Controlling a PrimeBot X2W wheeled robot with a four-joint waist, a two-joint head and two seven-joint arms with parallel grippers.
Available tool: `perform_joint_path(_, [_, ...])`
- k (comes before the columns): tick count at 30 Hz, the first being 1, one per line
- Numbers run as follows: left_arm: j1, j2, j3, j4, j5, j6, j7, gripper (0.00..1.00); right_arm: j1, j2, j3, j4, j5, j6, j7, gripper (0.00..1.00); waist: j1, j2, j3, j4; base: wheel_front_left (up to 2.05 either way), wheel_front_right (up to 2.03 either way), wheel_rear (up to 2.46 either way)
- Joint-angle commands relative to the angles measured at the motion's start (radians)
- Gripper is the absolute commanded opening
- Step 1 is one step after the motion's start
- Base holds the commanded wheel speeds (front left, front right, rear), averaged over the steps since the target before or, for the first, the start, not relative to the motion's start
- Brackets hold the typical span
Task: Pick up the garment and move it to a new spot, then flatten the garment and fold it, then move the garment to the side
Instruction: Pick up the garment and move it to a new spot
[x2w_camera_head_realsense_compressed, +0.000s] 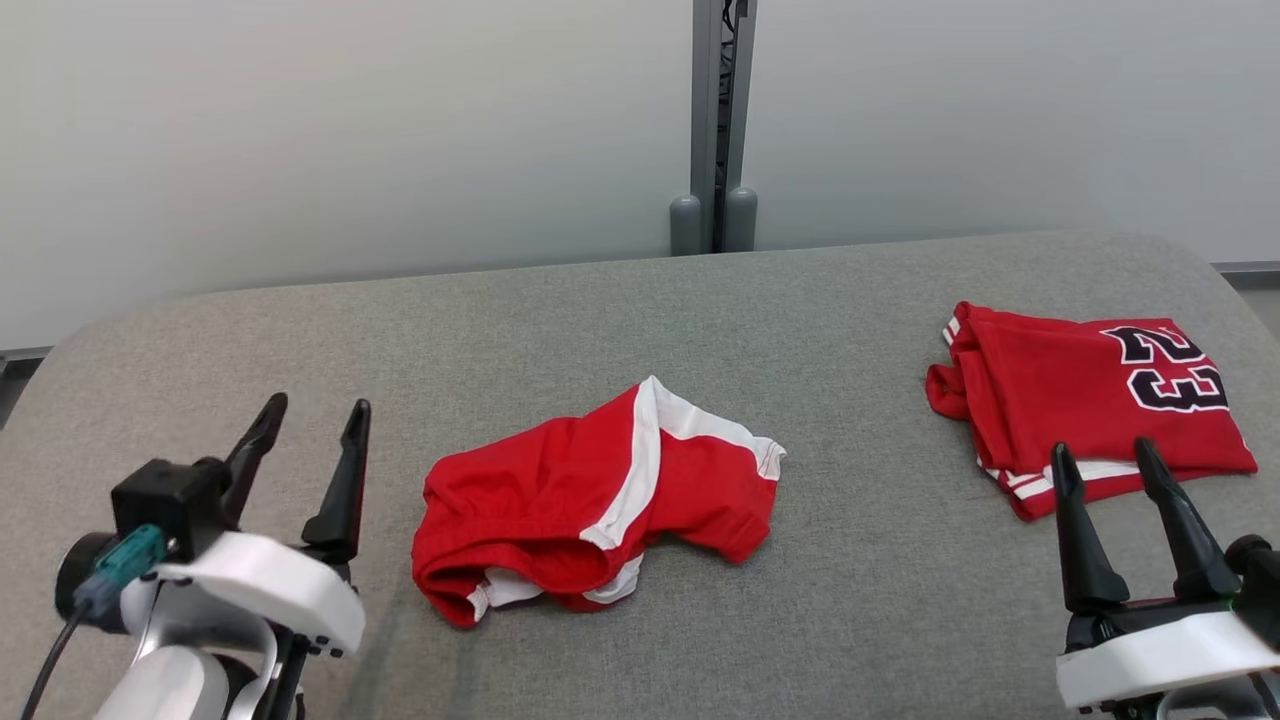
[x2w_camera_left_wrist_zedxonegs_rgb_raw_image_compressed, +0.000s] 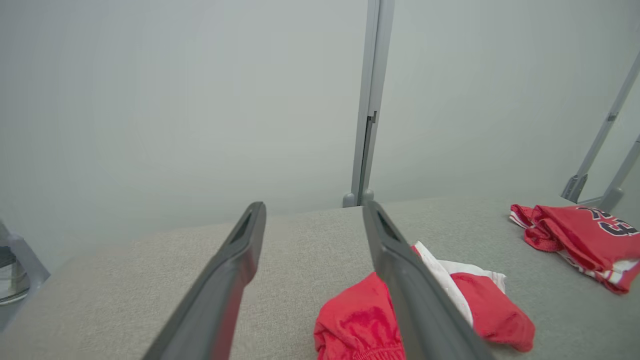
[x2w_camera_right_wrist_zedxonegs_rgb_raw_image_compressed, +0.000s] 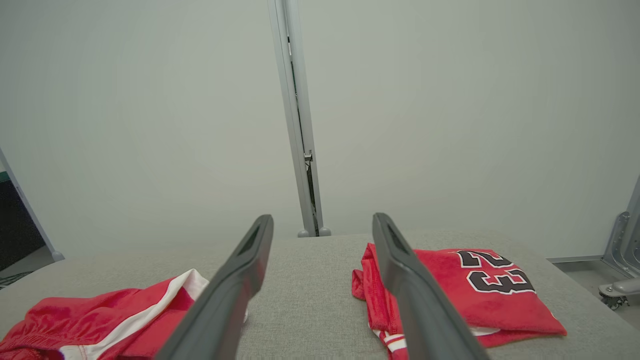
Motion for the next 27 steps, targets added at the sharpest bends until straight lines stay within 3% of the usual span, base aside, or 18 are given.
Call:
perform_joint_path(1, [0.029, 0.01, 0.015, -0.028, 0.017, 0.025, -0.025, 1.0, 0.013, 0.002, -0.004, -0.001, -0.005, 0.002, -0.002, 1.0, 0.0, 0.0, -0.001, 0.003, 0.0, 0.0, 0.0])
perform_joint_path(5, [0.121, 0.015, 0.046, -0.1, 0.042, 0.087, -0.09, 1.0, 0.028, 0.014, -0.007, -0.009, -0.007, 0.002, -0.003, 1.0, 0.0, 0.0, -0.004, 0.011, 0.0, 0.0, 0.0])
perform_joint_path(9, [0.202, 0.003, 0.061, -0.132, 0.047, 0.121, -0.145, 1.0, 0.035, 0.016, -0.006, -0.011, -0.007, 0.002, -0.009, 1.0, 0.0, 0.0, -0.012, 0.017, 0.0, 0.0, 0.0])
perform_joint_path(16, [0.273, -0.034, 0.032, -0.135, 0.053, 0.137, -0.189, 1.0, 0.047, 0.01, 0.01, -0.011, -0.003, 0.002, -0.005, 1.0, 0.0, 0.0, -0.022, 0.027, 0.0, 0.0, 0.0])
perform_joint_path(27, [0.261, -0.028, 0.025, -0.146, 0.06, 0.146, -0.183, 1.0, 0.038, 0.0, 0.018, -0.015, 0.003, 0.002, 0.001, 1.0, 0.0, 0.0, -0.02, 0.024, 0.0, 0.0, 0.0])
